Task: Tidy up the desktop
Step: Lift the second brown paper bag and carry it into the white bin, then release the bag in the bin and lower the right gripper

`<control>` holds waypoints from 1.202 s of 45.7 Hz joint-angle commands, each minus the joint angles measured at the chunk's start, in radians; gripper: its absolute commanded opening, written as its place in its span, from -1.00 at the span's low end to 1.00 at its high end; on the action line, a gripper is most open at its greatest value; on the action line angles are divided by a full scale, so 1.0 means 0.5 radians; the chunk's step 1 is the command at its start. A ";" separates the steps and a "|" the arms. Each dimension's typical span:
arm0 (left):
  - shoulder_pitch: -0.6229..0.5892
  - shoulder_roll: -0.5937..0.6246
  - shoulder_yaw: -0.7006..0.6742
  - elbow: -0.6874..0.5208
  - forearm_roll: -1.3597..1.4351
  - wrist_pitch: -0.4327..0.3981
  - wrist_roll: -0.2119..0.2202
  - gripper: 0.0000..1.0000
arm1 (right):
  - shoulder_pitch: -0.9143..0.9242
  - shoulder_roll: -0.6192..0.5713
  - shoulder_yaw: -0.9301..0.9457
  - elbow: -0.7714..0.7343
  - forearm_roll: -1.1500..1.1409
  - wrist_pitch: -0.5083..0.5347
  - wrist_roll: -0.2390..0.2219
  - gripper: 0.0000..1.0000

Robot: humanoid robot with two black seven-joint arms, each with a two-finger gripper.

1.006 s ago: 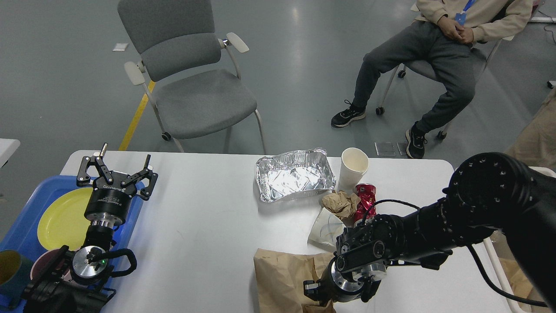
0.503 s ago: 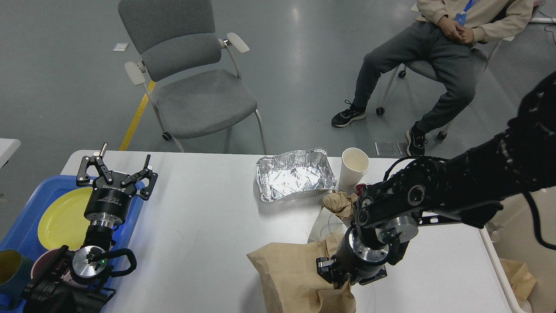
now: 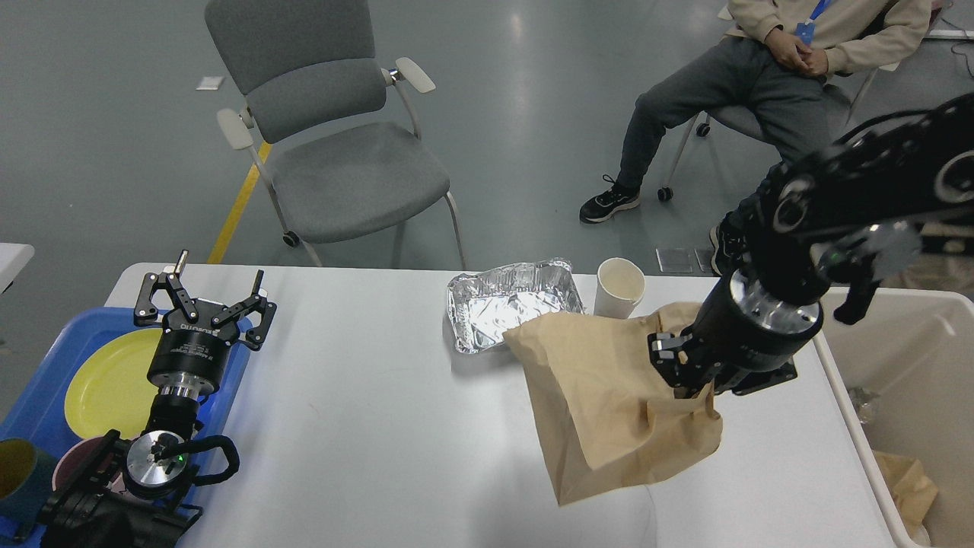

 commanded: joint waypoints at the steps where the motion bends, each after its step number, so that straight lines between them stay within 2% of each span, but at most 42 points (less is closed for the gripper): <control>1: 0.000 0.002 0.002 0.000 0.000 0.000 -0.001 0.93 | 0.105 0.041 -0.159 0.005 -0.002 0.096 0.260 -1.00; 10: 0.000 0.002 0.002 0.000 0.000 0.000 -0.001 0.93 | 0.096 0.026 -0.248 -0.010 -0.011 0.090 0.275 -1.00; 18: 0.000 -0.001 0.002 0.000 0.000 0.000 -0.001 0.93 | -0.008 -0.066 -0.570 -0.141 -0.017 0.014 0.275 -1.00; 24: 0.000 -0.001 0.002 0.000 0.000 0.000 -0.004 0.93 | -0.312 -0.400 -0.807 -0.485 -0.039 -0.097 0.272 -1.00; 33: 0.000 -0.001 0.002 0.000 0.000 0.000 -0.004 0.93 | -0.891 -0.790 -0.816 -1.107 -0.057 -0.198 0.269 -1.00; 38: 0.000 -0.001 0.002 0.000 0.000 0.000 -0.004 0.93 | -1.302 -0.903 -0.636 -1.411 -0.048 -0.388 0.269 -1.00; 44: 0.000 -0.001 0.002 0.000 0.000 0.000 -0.004 0.93 | -1.876 -1.008 -0.298 -1.669 -0.042 -0.777 0.269 -1.00; 50: 0.000 -0.001 0.002 0.000 0.000 0.000 -0.004 0.93 | -2.450 -0.962 0.039 -1.985 -0.020 -1.115 0.269 -1.00; 55: 0.000 0.002 0.002 0.000 0.000 0.000 -0.004 0.93 | -2.885 -0.794 0.309 -2.307 -0.020 -1.213 0.266 -1.00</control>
